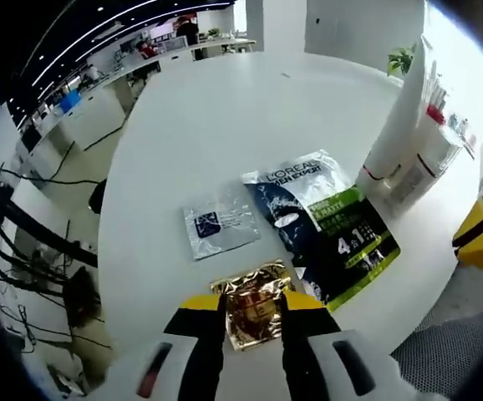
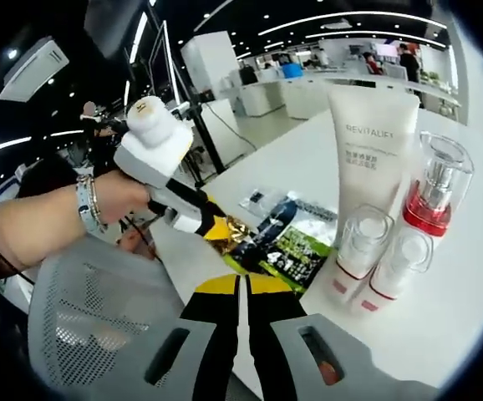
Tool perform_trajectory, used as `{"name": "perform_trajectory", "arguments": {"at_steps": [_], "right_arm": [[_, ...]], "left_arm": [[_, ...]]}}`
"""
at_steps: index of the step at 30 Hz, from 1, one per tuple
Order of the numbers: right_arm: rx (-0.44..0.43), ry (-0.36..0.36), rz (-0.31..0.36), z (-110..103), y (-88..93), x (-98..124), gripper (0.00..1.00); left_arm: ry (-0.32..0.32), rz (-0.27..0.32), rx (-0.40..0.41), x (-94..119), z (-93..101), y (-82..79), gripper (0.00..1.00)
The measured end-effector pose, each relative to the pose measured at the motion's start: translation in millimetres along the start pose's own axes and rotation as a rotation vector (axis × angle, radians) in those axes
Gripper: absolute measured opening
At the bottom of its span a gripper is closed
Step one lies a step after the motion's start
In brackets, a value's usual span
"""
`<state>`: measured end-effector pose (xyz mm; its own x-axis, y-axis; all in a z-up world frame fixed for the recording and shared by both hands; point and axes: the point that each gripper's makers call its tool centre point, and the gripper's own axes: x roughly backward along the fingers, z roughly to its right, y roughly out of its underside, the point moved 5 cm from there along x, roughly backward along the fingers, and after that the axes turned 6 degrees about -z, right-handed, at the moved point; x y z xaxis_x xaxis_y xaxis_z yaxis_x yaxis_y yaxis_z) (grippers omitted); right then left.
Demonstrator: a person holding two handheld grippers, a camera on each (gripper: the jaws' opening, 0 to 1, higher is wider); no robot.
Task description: Arrange the skincare products in the storage area until every visible bottle or jar stands upright without overlapping.
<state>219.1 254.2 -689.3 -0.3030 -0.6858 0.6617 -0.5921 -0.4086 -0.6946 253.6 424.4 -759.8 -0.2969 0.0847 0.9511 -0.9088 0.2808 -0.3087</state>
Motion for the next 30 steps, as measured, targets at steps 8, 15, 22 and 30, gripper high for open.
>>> {"name": "perform_trajectory", "arguments": {"at_steps": [8, 15, 22, 30], "right_arm": [[-0.016, -0.008, -0.001, 0.0, -0.6, 0.1, 0.02], [-0.011, -0.008, -0.006, 0.4, 0.3, -0.3, 0.02], [-0.006, -0.008, -0.013, 0.1, 1.4, -1.4, 0.02], [-0.006, -0.003, -0.018, 1.6, 2.9, -1.6, 0.02]], "left_arm": [[0.0, 0.021, 0.001, -1.3, -3.3, -2.1, 0.28], [-0.026, 0.022, -0.042, -0.3, -6.1, -2.9, 0.28], [-0.032, 0.025, -0.07, 0.1, -5.4, -2.8, 0.26], [-0.004, 0.063, -0.005, 16.0, -9.9, -6.8, 0.37]]}}
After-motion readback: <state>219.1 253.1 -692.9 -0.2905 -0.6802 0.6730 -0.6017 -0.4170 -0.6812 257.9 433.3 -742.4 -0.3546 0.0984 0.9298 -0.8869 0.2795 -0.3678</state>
